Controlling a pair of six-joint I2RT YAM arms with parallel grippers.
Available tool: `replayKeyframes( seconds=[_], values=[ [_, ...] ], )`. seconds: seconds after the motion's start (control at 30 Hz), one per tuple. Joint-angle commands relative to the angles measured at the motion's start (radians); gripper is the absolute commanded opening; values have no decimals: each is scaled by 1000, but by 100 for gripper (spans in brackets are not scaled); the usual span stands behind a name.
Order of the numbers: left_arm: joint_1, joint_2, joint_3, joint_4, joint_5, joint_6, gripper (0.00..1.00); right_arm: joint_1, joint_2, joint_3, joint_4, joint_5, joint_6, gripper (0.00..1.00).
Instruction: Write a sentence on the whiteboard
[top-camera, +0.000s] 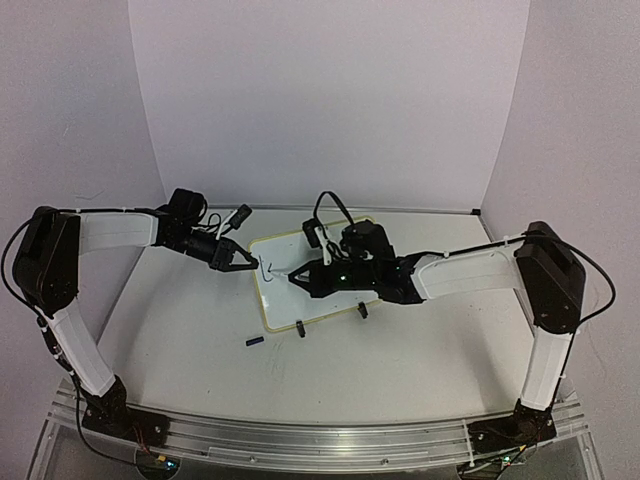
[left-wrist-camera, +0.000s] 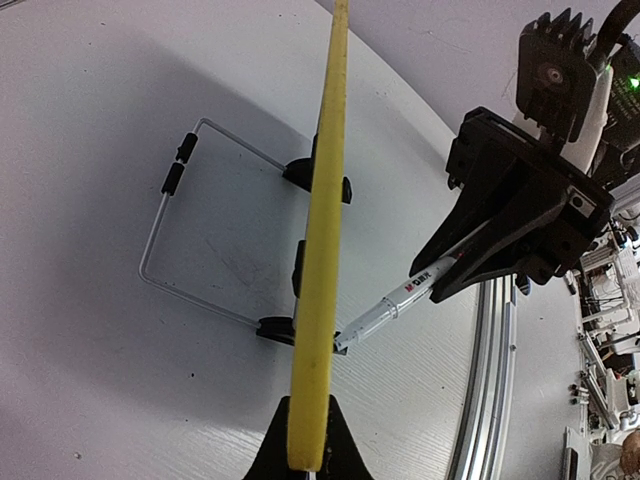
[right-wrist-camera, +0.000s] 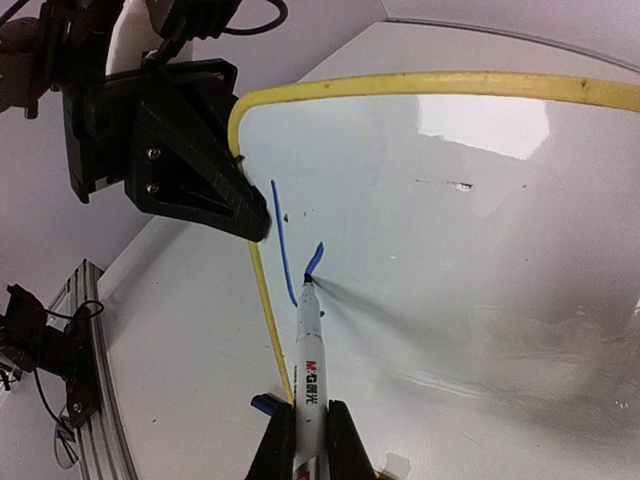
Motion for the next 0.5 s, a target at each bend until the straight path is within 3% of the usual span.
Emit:
replayKeyframes(
  seconds=[0.0, 0.47],
  values=[
    [-3, -15, 39, -14, -27, 47, 0, -5, -9, -18, 9, 15, 4, 0],
    [-5, -16, 39, -14, -29, 48, 0, -4, -68, -41, 6, 83, -18, 0]
  ],
)
